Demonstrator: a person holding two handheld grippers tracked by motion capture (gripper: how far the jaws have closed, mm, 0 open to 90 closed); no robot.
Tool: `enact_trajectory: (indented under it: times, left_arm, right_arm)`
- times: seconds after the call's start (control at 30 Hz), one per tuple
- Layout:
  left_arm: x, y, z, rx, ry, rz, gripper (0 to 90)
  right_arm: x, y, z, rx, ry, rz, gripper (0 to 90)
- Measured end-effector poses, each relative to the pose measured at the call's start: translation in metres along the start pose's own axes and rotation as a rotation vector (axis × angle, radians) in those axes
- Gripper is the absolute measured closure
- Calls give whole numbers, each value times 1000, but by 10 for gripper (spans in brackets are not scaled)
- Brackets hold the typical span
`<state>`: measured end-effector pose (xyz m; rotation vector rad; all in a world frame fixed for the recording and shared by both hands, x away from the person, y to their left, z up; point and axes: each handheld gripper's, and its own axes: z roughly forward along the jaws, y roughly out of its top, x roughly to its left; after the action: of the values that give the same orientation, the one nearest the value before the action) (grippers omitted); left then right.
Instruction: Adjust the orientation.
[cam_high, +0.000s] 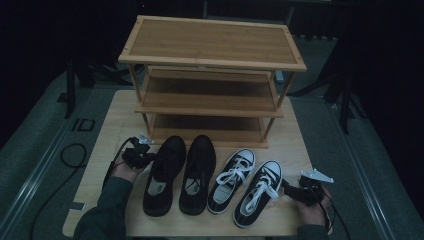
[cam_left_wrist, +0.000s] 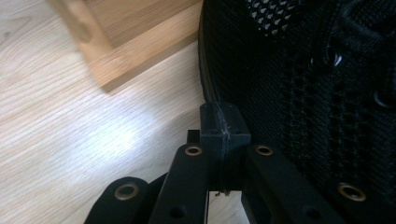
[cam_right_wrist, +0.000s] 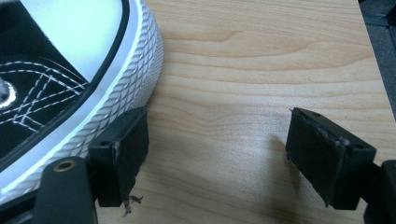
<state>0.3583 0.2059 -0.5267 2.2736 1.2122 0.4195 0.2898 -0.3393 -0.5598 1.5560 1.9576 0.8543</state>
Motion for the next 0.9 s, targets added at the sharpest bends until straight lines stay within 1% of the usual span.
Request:
enact_trajectory:
  times: [0.07,0.27,0.37,0.47,0.5,0.53,0.57,0.63,0.73,0.83,0.87,0.9]
  left_arm:
    - [-1,2,0,6,6,6,900]
    - [2,2,0,8,-12,2,900]
    - [3,3,0,12,-13,-4,892]
    - [5,3,-1,13,-15,-13,826]
    - [7,3,-3,10,-24,-22,826]
    - [8,3,-4,9,-30,-25,786]
    - [8,3,-6,5,-37,-25,775]
    - [9,3,-7,4,-39,-26,751]
    - [9,5,-14,10,-67,-16,714]
    - [9,6,-18,13,-78,-6,698]
    - [9,6,-20,33,-91,11,694]
    - [10,7,-21,38,-98,16,693]
  right_arm:
    - [0,0,0,0,0,0,210]
    - [0,0,0,0,0,0,210]
    - [0,0,0,0,0,0,210]
    - [0,0,0,0,0,0,210]
    - [0,0,0,0,0,0,210]
    - [0,0,0,0,0,0,210]
    - [0,0,0,0,0,-1,210]
    - [0,0,0,0,0,-1,210]
    - [0,0,0,0,0,0,211]
    - [0,0,0,0,0,-1,211]
    - [0,0,0,-1,0,-1,211]
    - [0,0,0,-1,0,-1,211]
